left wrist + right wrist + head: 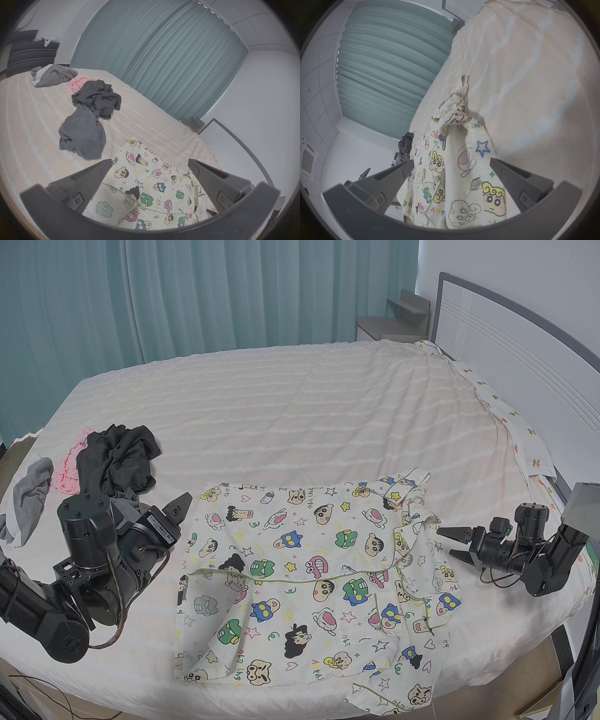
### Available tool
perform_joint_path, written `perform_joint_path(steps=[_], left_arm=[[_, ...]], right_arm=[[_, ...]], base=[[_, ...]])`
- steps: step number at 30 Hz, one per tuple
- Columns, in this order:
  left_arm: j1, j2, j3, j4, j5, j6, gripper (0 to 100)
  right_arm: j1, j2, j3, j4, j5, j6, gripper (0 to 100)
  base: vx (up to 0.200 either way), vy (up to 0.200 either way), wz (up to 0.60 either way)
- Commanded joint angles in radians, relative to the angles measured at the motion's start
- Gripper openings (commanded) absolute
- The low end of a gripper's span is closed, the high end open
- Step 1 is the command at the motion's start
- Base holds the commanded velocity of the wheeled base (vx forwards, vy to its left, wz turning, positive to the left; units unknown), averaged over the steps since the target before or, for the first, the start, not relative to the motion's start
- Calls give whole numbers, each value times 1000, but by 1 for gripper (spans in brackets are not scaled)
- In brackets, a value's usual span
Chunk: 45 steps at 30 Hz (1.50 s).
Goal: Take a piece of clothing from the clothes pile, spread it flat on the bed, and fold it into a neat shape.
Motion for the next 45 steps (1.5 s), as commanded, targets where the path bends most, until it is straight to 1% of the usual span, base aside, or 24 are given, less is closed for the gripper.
perform_joint_path(steps=[1, 11, 24, 25, 29, 35, 42, 45], left_arm=[[-3, 2, 2, 0, 1, -1, 100], [-3, 8, 2, -2, 1, -3, 100], [-3, 8, 4, 0, 1, -3, 100], [-3, 8, 4, -2, 1, -3, 100], [-3, 8, 4, 0, 1, -3, 100], [-3, 8, 4, -2, 1, -6, 100], [-3, 8, 4, -2, 1, -6, 100], [-3, 8, 4, 0, 1, -4, 100]], right_arm=[[17, 37, -11, -1, -1, 1, 100], [-3, 96, -46, -2, -8, 1, 100], [8, 143, -78, -1, -8, 2, 100], [8, 143, -78, -1, -8, 2, 0], [5, 142, -81, -1, -7, 9, 0], [-1, 130, -78, -5, -8, 49, 0], [-38, 82, -38, -87, -8, 101, 0], [-58, 67, -17, -111, -13, 104, 0]], base=[[0, 0, 0], [0, 0, 0], [0, 0, 0], [0, 0, 0], [0, 0, 0], [0, 0, 0], [0, 0, 0], [0, 0, 0]])
